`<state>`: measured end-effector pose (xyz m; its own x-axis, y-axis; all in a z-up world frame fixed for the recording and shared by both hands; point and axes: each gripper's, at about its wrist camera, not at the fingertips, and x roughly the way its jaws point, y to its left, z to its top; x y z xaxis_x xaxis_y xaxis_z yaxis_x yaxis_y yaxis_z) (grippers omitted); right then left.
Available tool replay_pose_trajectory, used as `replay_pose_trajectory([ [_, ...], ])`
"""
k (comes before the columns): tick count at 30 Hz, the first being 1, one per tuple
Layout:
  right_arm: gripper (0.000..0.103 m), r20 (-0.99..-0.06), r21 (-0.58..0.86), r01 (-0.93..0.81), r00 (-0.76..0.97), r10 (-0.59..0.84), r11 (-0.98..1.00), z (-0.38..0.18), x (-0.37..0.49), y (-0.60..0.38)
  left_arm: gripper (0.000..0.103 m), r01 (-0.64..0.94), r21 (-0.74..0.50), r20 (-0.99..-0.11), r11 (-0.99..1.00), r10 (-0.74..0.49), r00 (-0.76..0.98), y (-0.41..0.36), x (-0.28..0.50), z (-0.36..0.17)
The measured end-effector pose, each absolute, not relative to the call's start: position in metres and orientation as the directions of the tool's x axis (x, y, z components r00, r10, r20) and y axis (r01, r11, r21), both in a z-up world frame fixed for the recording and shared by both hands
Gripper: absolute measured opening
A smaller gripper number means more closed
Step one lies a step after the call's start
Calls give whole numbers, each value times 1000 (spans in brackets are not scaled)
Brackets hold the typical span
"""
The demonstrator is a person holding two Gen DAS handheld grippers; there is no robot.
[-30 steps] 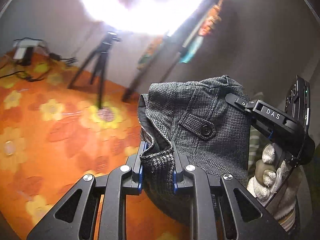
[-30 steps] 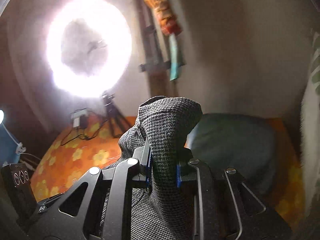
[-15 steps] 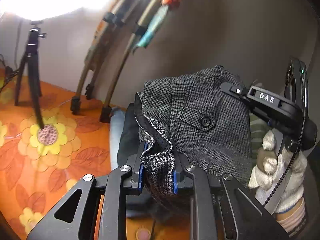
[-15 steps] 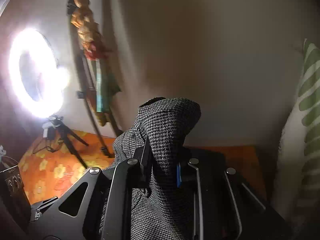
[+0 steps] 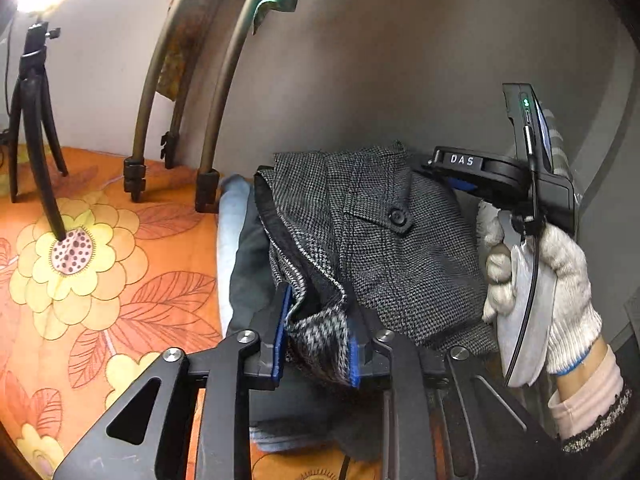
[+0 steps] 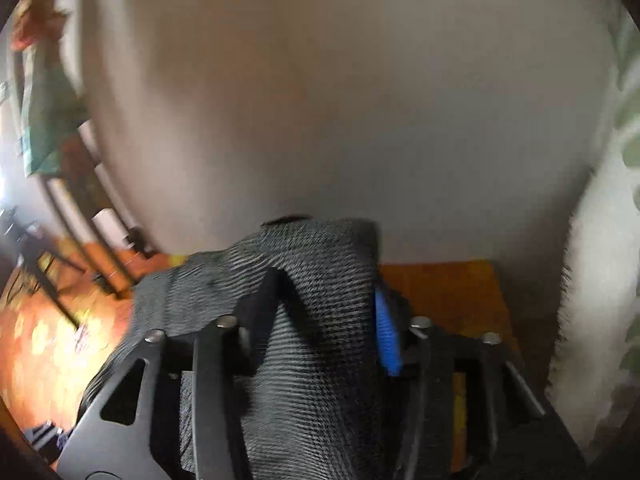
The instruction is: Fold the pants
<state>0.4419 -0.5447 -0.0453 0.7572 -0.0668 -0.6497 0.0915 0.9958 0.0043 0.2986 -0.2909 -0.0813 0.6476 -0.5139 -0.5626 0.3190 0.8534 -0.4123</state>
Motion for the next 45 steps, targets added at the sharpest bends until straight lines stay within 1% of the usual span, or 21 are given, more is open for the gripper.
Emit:
replay_pose_trajectory([
  [2, 59, -631, 7, 127, 770, -94, 992, -37, 437, -553, 25, 312, -399, -568, 862, -499, 655, -290, 299, -80],
  [3, 60, -621, 13, 140, 777, -102, 990, -33, 434, -555, 29, 310, -386, -570, 869, -489, 660, -288, 297, -78],
  [4, 61, -615, 21, 147, 782, -103, 989, -28, 429, -561, 31, 302, -376, -576, 876, -477, 664, -284, 294, -76],
  [9, 61, -604, 23, 152, 790, -108, 988, -7, 408, -561, 31, 269, -379, -598, 886, -456, 659, -265, 290, -69],
  [17, 61, -587, -23, 155, 798, -139, 988, 22, 358, -540, 31, 258, -364, -603, 895, -438, 667, -231, 266, -44],
  [21, 62, -574, -11, 162, 807, -139, 987, 35, 327, -527, 31, 252, -355, -596, 900, -426, 681, -218, 260, -33],
  [23, 66, -568, -7, 160, 812, -135, 987, 41, 310, -518, 31, 252, -352, -595, 902, -423, 683, -209, 249, -25],
  [24, 67, -567, -11, 161, 812, -139, 987, 43, 301, -514, 33, 254, -349, -596, 902, -423, 683, -205, 246, -23],
  [25, 67, -567, -19, 159, 811, -142, 987, 44, 293, -509, 39, 255, -344, -596, 904, -420, 684, -201, 240, -20],
  [27, 67, -568, -45, 146, 810, -146, 988, 46, 275, -495, 45, 254, -335, -593, 907, -413, 691, -194, 230, -16],
  [29, 67, -561, -45, 141, 816, -142, 989, 47, 255, -483, 45, 259, -330, -591, 908, -412, 693, -187, 218, -12],
  [33, 68, -560, 4, 125, 822, -102, 992, 47, 217, -466, 46, 276, -298, -591, 914, -404, 699, -179, 196, -4],
  [34, 70, -560, 1, 123, 822, -101, 992, 46, 210, -461, 53, 280, -288, -589, 916, -400, 702, -178, 190, -2],
  [36, 72, -559, -23, 124, 821, -116, 992, 43, 191, -449, 57, 294, -271, -580, 917, -399, 711, -175, 176, 3],
  [38, 72, -561, -34, 116, 820, -115, 993, 39, 171, -438, 58, 307, -250, -570, 918, -396, 719, -174, 167, 8],
  [40, 72, -561, -25, 109, 821, -104, 994, 38, 152, -430, 65, 329, -225, -554, 917, -398, 731, -173, 153, 14],
  [42, 75, -554, -9, 114, 826, -99, 993, 36, 135, -426, 68, 347, -202, -540, 916, -400, 741, -172, 142, 18],
  [44, 82, -543, 4, 120, 834, -99, 993, 35, 117, -422, 69, 371, -172, -525, 913, -403, 749, -173, 129, 21],
  [45, 83, -539, 4, 122, 836, -101, 993, 34, 110, -419, 71, 380, -164, -520, 910, -407, 751, -172, 124, 21],
])
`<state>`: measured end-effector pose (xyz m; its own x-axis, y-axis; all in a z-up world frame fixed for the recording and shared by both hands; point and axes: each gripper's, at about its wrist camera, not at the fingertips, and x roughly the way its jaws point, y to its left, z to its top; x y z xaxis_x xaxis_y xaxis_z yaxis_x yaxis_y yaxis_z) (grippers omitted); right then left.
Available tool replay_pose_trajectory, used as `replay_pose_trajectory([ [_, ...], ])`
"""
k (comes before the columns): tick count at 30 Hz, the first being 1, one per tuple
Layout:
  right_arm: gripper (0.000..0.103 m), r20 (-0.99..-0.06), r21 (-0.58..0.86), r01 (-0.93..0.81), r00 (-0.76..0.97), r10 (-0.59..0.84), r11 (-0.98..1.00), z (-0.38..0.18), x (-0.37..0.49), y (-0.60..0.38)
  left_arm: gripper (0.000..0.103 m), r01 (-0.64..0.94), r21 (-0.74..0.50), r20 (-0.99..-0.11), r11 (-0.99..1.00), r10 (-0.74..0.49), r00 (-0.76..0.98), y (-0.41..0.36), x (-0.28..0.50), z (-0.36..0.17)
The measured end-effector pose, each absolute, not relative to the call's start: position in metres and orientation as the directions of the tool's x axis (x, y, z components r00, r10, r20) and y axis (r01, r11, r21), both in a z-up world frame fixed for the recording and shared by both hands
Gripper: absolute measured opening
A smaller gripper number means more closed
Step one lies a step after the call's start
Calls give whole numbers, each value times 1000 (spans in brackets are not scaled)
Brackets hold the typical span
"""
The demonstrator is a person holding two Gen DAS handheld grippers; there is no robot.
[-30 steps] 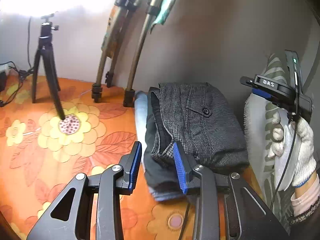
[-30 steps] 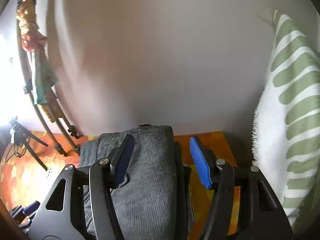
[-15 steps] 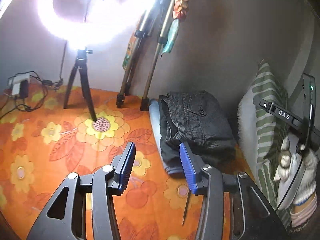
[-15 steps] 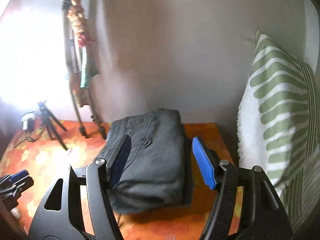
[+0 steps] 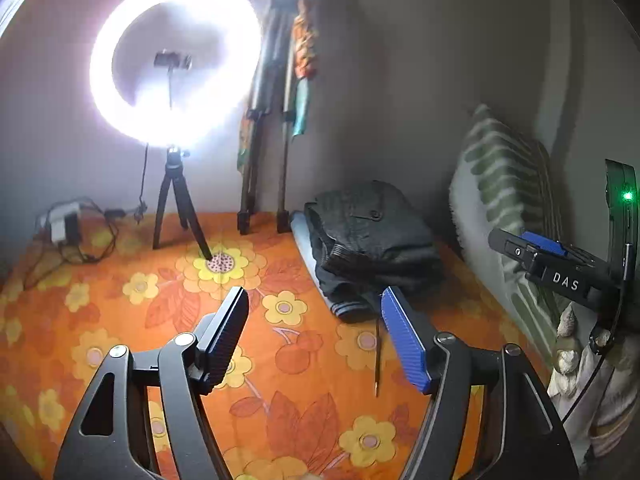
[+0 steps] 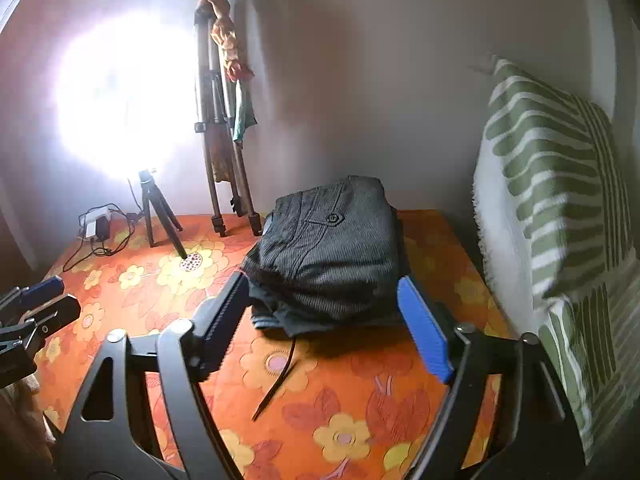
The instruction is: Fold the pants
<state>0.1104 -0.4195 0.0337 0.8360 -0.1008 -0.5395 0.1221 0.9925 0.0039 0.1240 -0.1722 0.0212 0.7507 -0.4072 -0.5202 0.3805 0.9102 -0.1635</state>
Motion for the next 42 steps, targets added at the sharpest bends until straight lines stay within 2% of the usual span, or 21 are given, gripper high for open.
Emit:
replay_pose_trajectory([
  [4, 89, -548, 7, 115, 831, -92, 993, 25, 82, -403, 78, 420, -133, -508, 898, -425, 749, -170, 102, 21],
  [7, 96, -561, 25, 115, 824, -81, 993, 15, 64, -393, 78, 441, -115, -505, 890, -434, 746, -166, 88, 21],
  [11, 103, -544, 1, 171, 827, -143, 985, 9, 43, -379, 78, 451, -112, -497, 885, -443, 746, -159, 76, 21],
  [17, 103, -513, -46, 204, 835, -198, 978, 11, 25, -361, 80, 460, -94, -499, 883, -441, 746, -153, 61, 7],
  [25, 103, -495, -29, 239, 840, -222, 970, -2, 20, -356, 80, 454, -76, -509, 888, -426, 748, -147, 57, -7],
  [34, 103, -529, -22, 219, 826, -197, 975, -22, 33, -355, 80, 407, -62, -533, 911, -375, 758, -140, 62, -20],
  [42, 103, -516, -14, 217, 834, -193, 976, -21, 32, -353, 80, 393, -67, -540, 917, -364, 759, -134, 62, -21],
])
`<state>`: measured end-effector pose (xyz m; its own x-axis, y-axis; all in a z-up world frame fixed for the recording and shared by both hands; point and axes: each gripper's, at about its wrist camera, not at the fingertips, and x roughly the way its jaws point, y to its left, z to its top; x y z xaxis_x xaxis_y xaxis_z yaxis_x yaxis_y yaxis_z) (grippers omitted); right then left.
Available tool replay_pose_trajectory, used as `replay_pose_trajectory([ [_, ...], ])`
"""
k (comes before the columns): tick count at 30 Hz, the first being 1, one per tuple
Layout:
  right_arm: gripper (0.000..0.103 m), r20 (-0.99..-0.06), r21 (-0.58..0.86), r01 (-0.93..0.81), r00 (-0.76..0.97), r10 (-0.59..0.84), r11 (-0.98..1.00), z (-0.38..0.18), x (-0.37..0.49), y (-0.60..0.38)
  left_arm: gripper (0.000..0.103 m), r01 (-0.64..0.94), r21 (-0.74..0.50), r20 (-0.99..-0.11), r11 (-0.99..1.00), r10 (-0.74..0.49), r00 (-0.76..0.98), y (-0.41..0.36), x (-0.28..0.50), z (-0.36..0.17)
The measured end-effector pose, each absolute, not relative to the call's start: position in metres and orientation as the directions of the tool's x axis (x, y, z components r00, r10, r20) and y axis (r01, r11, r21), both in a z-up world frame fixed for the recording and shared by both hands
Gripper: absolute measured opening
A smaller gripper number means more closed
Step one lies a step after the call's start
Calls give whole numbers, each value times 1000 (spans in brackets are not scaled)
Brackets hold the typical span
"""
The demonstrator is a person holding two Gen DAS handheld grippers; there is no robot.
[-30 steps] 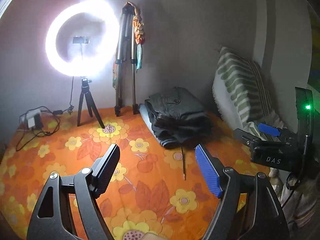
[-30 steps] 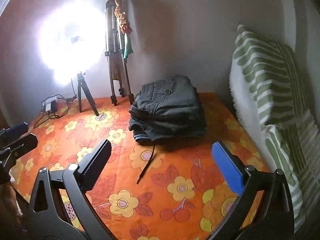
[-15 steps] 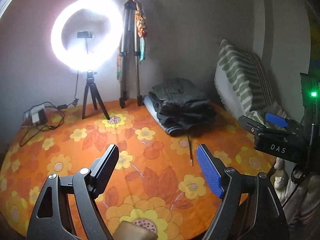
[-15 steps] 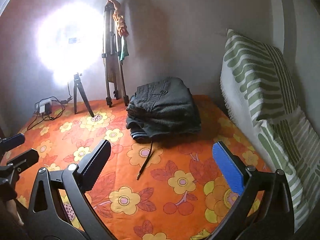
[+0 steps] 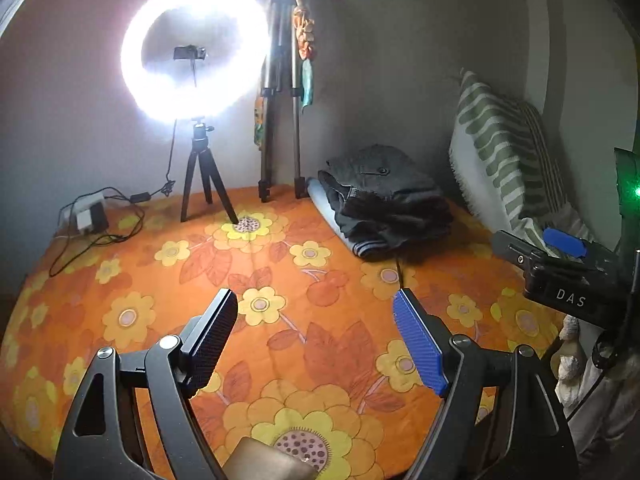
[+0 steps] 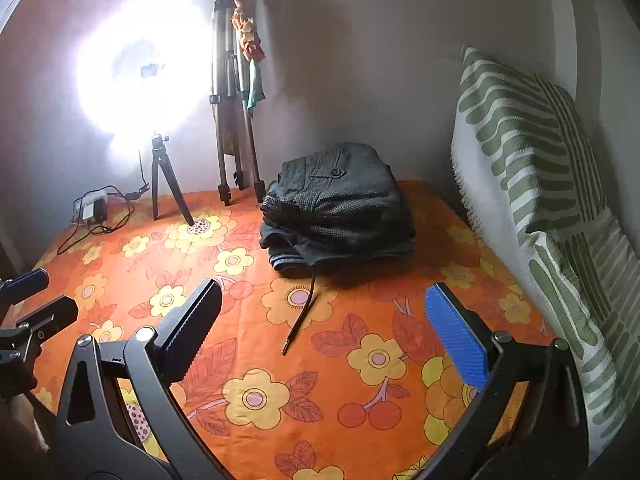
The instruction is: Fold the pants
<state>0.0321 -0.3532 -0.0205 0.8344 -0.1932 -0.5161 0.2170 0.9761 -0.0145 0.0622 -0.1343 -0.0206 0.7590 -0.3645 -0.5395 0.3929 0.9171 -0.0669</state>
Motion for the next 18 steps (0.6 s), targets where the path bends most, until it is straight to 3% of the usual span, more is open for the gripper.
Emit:
replay_pose_trajectory([
  [18, 103, -513, -10, 231, 834, -203, 973, -21, 29, -355, 80, 395, -48, -541, 917, -356, 762, -133, 58, -20],
])
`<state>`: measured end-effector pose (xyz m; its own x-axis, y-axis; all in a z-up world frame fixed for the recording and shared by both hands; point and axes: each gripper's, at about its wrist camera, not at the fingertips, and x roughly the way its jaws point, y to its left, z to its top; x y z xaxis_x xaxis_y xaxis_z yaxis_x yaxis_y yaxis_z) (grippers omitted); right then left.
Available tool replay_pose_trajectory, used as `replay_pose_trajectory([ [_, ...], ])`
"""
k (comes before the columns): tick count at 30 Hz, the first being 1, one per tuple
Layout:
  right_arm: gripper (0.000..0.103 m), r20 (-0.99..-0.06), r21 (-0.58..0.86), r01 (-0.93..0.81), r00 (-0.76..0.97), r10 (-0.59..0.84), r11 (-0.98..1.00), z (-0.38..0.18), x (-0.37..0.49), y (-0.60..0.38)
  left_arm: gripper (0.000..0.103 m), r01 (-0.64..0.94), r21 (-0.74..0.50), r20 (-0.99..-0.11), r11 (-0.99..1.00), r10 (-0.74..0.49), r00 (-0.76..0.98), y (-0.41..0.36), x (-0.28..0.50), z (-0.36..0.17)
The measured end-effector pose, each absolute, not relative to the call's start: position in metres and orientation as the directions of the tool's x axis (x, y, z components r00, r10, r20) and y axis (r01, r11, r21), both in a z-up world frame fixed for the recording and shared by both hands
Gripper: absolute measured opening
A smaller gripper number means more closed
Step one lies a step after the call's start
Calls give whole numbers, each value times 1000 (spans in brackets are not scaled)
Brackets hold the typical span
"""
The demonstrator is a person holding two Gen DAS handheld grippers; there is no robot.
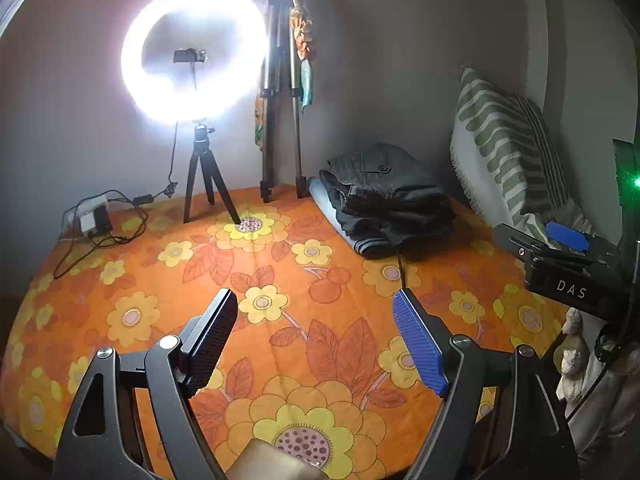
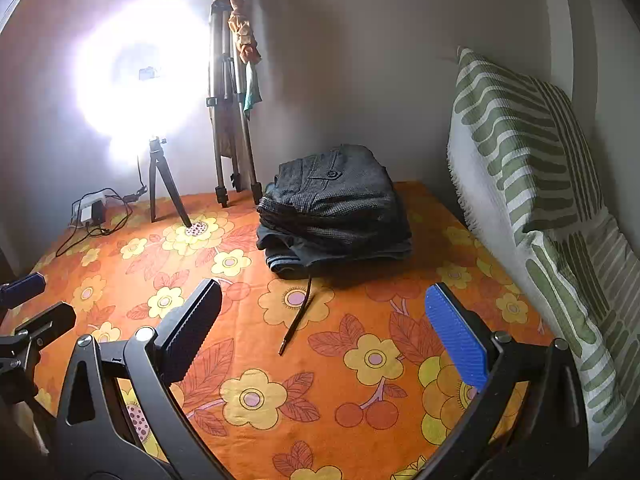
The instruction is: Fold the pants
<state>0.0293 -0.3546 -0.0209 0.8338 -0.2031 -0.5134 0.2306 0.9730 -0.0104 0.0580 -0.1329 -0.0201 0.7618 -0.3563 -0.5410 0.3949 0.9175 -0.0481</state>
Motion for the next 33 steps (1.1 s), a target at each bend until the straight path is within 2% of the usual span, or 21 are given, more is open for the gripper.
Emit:
replay_pose_trajectory([
  [33, 103, -514, -8, 228, 834, -200, 974, -22, 28, -355, 80, 395, -41, -540, 918, -353, 764, -132, 56, -20],
])
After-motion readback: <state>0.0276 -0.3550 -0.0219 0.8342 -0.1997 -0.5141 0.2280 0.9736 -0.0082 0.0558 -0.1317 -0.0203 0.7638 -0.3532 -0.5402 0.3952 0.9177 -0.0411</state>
